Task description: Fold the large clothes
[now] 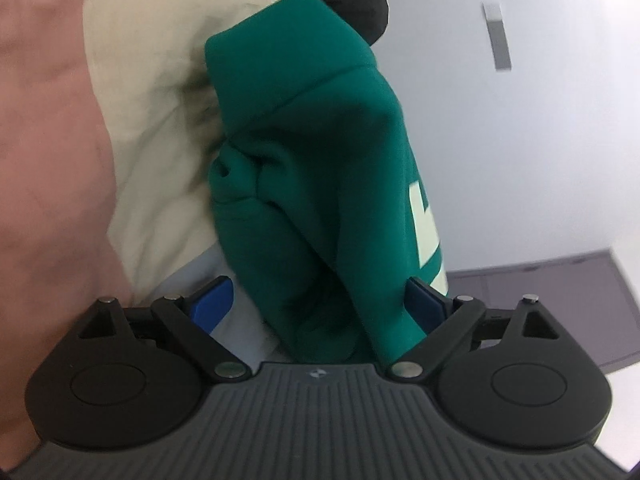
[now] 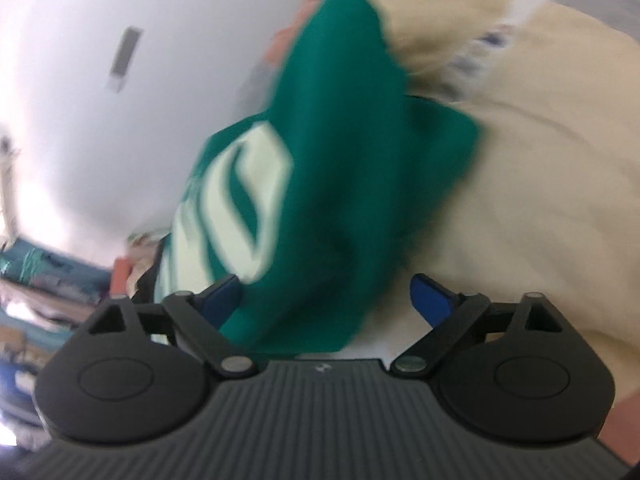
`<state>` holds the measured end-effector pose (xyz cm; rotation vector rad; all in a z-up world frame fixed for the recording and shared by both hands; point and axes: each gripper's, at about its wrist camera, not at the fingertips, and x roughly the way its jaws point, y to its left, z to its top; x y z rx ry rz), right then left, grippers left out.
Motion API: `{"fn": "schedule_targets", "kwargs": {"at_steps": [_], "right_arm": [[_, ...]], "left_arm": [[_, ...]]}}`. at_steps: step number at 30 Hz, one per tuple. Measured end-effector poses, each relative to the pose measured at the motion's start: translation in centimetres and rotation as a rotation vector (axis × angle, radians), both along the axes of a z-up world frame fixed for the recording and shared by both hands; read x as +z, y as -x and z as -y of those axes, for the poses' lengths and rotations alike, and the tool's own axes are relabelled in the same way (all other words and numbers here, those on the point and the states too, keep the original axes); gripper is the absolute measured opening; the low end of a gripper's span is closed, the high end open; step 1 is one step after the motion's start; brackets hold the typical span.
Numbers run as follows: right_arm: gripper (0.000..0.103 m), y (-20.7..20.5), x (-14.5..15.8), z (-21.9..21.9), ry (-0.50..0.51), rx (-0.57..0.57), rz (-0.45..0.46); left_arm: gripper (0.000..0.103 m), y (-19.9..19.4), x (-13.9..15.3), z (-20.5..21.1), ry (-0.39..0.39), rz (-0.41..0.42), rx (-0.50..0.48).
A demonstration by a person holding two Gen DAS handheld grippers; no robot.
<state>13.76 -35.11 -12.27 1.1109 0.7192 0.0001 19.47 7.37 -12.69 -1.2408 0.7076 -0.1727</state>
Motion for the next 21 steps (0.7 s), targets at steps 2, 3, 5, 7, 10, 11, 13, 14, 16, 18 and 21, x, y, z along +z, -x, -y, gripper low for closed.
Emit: {"fn": "schedule_targets", "kwargs": {"at_steps": [2, 3, 5, 7, 10, 11, 13, 14, 16, 18, 21], "right_arm": [[0.094, -0.1, -0.8, 0.6, -0.064, -0.028, 0.012], [0.094, -0.2, -1.0, 0.9, -0.073, -0.044, 0.019], [0.095, -1.1, -1.5, 1.2, -0.087, -0.066, 0.034], [0.095, -2.3, -2.1, 1.7, -0.098, -0.087, 0.047], [0.103, -4.4, -2.5, 1.5, -0.095, -0.087, 0.065], [0.103, -5.0, -2.3, 1.4, -0.080, -0.083, 0.070], [0.103, -5.8, -2.3, 1.4, -0.097, -0.080, 0.102], [0.103, -6.1, -2.5, 1.5, -0.118, -0.082, 0.120], [0.103, -6.5, -2.4, 1.6, -0.147, -0.076, 0.170], [0.103, -6.4, -2.0, 1.6, -0.148, -0.054, 0.212], [0.103, -6.4, -1.6, 1.6, -0.164, -0.039, 0.241]], "left_arm": [[0.094, 0.0, -0.5, -0.3, 0.036, 0.010, 0.035], [0.094, 0.1, -0.8, -0.4, 0.050, 0.013, 0.056], [0.094, 0.2, -1.3, -0.7, 0.081, 0.025, 0.082], [0.094, 0.4, -1.6, -0.9, 0.095, 0.027, 0.108], [0.094, 0.4, -2.0, -1.3, 0.127, 0.032, 0.142], [0.094, 0.3, -2.1, -1.4, 0.133, 0.034, 0.145], [0.095, 0.3, -2.0, -1.4, 0.139, 0.033, 0.153], [0.095, 0.4, -1.9, -1.3, 0.135, 0.032, 0.154], [0.097, 0.3, -1.9, -1.0, 0.127, 0.022, 0.161], [0.099, 0.4, -2.1, -1.0, 0.127, 0.014, 0.168], [0.099, 0.1, -1.8, -0.7, 0.093, -0.026, 0.165]]}}
